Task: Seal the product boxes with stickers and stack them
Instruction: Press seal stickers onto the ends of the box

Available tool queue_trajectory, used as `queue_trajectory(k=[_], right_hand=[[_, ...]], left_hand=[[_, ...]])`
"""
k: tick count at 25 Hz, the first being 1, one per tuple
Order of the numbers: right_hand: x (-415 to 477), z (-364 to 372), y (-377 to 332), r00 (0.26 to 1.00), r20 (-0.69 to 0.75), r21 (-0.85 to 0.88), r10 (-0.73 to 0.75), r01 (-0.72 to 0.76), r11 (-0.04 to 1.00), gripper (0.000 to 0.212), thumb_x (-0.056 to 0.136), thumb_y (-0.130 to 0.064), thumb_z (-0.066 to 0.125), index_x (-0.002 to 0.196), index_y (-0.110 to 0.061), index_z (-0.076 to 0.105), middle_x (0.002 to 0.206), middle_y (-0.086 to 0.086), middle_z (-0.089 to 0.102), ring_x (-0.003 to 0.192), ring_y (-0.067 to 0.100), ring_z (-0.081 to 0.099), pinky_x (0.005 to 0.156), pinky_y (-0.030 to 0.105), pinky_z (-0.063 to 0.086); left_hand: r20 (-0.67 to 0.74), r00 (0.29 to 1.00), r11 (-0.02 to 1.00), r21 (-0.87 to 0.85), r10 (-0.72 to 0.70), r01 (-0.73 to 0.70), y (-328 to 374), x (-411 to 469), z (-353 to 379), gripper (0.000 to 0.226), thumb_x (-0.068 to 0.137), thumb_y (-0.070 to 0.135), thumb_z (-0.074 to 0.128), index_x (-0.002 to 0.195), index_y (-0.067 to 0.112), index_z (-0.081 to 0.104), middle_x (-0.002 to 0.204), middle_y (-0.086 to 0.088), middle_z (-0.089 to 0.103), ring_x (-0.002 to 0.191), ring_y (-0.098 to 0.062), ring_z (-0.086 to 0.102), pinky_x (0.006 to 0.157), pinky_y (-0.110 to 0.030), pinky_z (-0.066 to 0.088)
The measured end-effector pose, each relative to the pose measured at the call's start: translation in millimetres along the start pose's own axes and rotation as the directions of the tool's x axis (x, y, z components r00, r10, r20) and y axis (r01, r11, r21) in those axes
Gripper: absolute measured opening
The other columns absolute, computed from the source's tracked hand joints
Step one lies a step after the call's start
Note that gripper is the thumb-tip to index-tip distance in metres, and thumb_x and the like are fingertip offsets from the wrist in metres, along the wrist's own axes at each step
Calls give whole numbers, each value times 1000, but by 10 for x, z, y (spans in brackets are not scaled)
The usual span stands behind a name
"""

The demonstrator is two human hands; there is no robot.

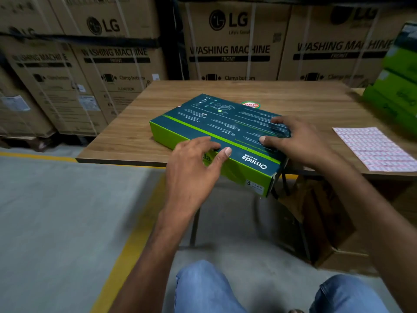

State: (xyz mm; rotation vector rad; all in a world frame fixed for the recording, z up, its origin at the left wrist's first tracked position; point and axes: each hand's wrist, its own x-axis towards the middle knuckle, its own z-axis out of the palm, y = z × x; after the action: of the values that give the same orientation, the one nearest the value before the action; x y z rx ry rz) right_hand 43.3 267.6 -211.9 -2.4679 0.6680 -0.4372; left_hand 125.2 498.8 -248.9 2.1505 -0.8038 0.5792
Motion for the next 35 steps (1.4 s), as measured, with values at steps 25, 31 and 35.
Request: queue_trajectory(k=[25,31,35], right_hand=[[-715,-212,552,978,-65,128,-199,205,970,39,86,-55,77,123,-41,73,145,-13,55,139,9,45,117,31,33],[-850,-17,548,933,-175,33,-316,326,945,43,92,-43,74,135,-37,69,141,-20,60,136,10,45,116,38,37],[-802,110,578,925,-248,-12,-287,293,956,43,93,-44,72,136,-40,67,137,-22,59,128,14,45,105,52,44]], left_hand=[[548,787,946,-295,283,-135,63,163,-32,65,73,85,66,129,54,66,147,31,55,150,7,32,127,-63,18],[563,779,948,-294,275,-122,55,305,16,50,85,62,66,132,46,66,149,24,56,150,2,36,127,-58,23],[460,833,945,-250,306,-209,69,194,117,52,88,58,67,137,42,61,148,17,58,149,-8,42,127,-53,26]])
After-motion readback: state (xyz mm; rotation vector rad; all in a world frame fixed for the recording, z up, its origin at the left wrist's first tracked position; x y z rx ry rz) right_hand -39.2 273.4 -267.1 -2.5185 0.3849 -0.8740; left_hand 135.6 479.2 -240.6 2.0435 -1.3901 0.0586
